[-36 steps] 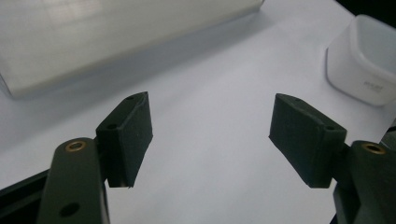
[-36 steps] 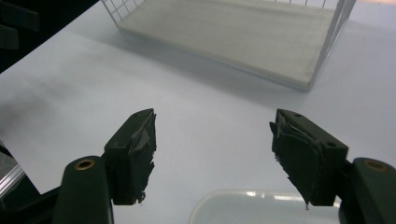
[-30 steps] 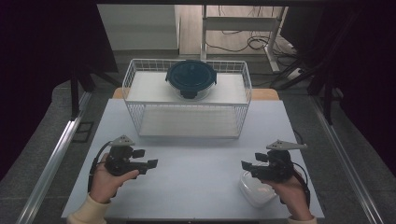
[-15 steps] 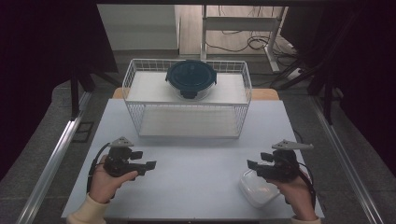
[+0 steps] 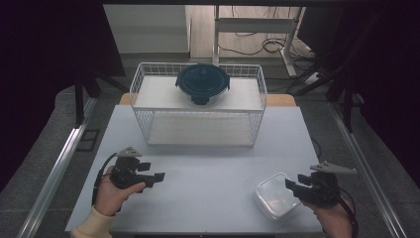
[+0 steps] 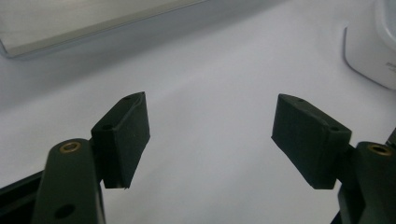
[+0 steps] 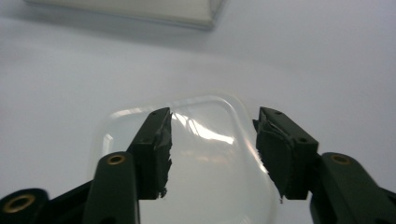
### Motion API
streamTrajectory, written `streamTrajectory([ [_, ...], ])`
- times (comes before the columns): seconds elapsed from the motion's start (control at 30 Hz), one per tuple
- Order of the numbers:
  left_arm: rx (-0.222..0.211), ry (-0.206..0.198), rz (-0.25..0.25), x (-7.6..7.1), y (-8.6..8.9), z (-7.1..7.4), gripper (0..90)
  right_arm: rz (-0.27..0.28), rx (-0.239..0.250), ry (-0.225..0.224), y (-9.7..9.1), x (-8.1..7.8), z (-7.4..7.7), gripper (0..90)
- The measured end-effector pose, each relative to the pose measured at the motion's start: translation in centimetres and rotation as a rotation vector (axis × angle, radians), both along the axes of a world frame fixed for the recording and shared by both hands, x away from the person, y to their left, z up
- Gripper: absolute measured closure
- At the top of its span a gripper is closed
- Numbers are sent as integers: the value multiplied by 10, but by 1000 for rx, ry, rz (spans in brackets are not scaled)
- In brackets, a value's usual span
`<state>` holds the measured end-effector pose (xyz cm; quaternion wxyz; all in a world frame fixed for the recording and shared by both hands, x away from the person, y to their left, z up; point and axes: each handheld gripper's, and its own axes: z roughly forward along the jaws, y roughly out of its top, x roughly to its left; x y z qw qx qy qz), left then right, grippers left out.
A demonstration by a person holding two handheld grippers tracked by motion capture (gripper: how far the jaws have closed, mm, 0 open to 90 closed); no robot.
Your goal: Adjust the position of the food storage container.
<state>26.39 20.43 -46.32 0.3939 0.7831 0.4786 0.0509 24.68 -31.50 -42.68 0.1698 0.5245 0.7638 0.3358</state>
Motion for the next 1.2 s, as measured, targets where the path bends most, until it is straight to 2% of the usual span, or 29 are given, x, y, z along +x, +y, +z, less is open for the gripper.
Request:
streamTrajectory([
  [0.1, 0, 7, -7, 0, -1, -2, 264, -36, -20, 11, -10, -6, -3, 583],
  [0.17, 0, 6, -6, -1, 0, -2, 262, -60, -55, 11, -14, -8, -5, 659],
  [0.3, -3, 6, -3, -1, 2, -1, 263, -69, -128, 51, -16, -12, -9, 768],
  [0.4, -3, 8, -4, 0, 3, -2, 264, -75, -139, 69, -19, -15, -11, 835],
  [0.53, -3, 13, -8, 0, 4, -3, 265, -85, -176, 105, -23, -18, -16, 890],
  [0.7, -2, 16, -8, 0, 4, -4, 264, -84, -263, 198, -23, -18, -28, 892],
  [0.83, -2, 19, -12, 1, 3, -5, 264, -60, -255, 241, -21, -15, -36, 892],
  [0.97, -1, 25, -16, 1, 2, -6, 264, -43, -242, 238, -15, -14, -37, 892],
  [1.03, 0, 26, -15, 2, 2, -7, 264, -50, -251, 229, -13, -13, -38, 892],
  [1.2, 5, 29, -17, 2, 2, -8, 265, -45, -225, 221, -10, -9, -41, 893],
])
